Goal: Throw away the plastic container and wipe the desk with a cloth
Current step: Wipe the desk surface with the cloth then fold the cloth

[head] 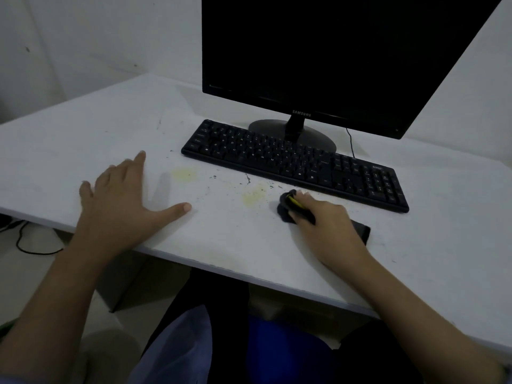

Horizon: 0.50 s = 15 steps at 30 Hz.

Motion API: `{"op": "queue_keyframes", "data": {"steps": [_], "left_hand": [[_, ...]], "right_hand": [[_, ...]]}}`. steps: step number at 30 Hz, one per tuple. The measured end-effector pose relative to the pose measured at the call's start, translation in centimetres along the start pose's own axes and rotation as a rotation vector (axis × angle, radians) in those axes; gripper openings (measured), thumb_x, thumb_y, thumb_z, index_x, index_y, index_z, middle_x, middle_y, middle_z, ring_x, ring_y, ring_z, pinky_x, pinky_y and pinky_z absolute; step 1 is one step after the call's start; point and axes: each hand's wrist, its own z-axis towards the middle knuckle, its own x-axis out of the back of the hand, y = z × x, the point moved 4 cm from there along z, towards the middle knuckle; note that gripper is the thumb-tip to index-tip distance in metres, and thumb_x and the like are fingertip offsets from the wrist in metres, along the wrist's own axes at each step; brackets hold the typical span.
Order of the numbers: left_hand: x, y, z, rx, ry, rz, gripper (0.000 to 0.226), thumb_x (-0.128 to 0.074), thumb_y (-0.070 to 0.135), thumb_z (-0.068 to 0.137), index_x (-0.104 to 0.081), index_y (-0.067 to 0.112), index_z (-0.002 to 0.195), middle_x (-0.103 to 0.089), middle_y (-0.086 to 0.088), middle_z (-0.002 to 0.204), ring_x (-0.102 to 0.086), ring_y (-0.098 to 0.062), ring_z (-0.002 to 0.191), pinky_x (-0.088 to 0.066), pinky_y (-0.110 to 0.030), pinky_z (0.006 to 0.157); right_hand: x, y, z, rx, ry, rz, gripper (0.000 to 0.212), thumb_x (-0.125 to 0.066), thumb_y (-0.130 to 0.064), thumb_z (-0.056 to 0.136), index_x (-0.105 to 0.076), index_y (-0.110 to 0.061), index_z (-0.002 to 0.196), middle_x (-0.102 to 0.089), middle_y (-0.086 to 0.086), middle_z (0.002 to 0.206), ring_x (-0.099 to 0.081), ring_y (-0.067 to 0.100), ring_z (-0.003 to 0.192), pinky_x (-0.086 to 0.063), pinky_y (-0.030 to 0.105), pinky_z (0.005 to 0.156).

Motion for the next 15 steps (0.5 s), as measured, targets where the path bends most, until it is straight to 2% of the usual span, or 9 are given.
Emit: {"op": "queue_keyframes", "data": {"steps": [2,5,7,9,12,15], "left_hand": [[0.4,2.2,-0.6,-0.121,0.068,-0.122,0.104,-0.033,0.082,0.056,-0.02,0.03,0.144,-0.031,-0.003,0.15,-0.026,-0.025,0.138,-0.012,-0.058,0.112],[0.6,6.8,-1.8,-0.368,0.122,-0.334,0.073,-0.042,0.07,0.069,-0.047,0.032,0.131,-0.048,0.006,0.137,-0.036,-0.011,0.129,-0.021,-0.054,0.111],[0.6,9.8,-2.1,-0.501,0.12,-0.435,0.056,-0.045,0.062,0.076,-0.058,0.031,0.12,-0.055,0.012,0.126,-0.039,0.001,0.118,-0.03,-0.04,0.108],[0.5,13.0,-2.3,-0.62,0.07,-0.478,0.045,-0.047,0.055,0.081,-0.062,0.029,0.115,-0.059,0.014,0.118,-0.044,0.001,0.111,-0.036,-0.029,0.099],[-0.1,17.8,-2.7,-0.763,-0.06,-0.413,0.036,-0.051,0.046,0.087,-0.061,0.026,0.114,-0.062,0.013,0.113,-0.051,-0.006,0.105,-0.045,-0.03,0.09],[-1.8,21.5,-3.0,-0.835,-0.183,-0.233,0.035,-0.049,0.051,0.086,-0.061,0.027,0.11,-0.062,0.011,0.107,-0.051,-0.01,0.1,-0.048,-0.033,0.081]], "right_hand": [[0.3,-0.1,-0.3,0.034,-0.057,0.06,0.051,-0.057,-0.027,0.089,-0.04,-0.022,0.137,-0.04,-0.001,0.146,-0.036,0.011,0.133,-0.022,0.017,0.107],[1.7,0.6,-1.2,0.097,-0.155,0.077,0.07,-0.066,-0.041,0.078,-0.033,-0.032,0.14,-0.027,-0.026,0.136,-0.026,-0.008,0.126,-0.018,0.005,0.099],[3.1,1.8,-2.1,0.111,-0.084,0.079,0.068,-0.067,-0.041,0.076,-0.036,-0.036,0.137,-0.027,-0.031,0.132,-0.027,-0.013,0.12,-0.018,-0.008,0.089],[4.6,3.8,-3.1,0.073,0.082,0.085,0.053,-0.065,-0.037,0.078,-0.048,-0.036,0.129,-0.037,-0.029,0.132,-0.034,-0.012,0.119,-0.019,-0.012,0.084],[5.4,6.8,-4.6,-0.006,0.243,0.04,0.034,-0.059,-0.025,0.085,-0.06,-0.025,0.119,-0.05,-0.02,0.125,-0.045,-0.003,0.113,-0.023,-0.007,0.087],[4.8,8.4,-5.0,-0.055,0.259,0.002,0.031,-0.056,-0.015,0.088,-0.06,-0.016,0.119,-0.056,-0.004,0.13,-0.05,0.008,0.115,-0.029,0.012,0.097]]}}
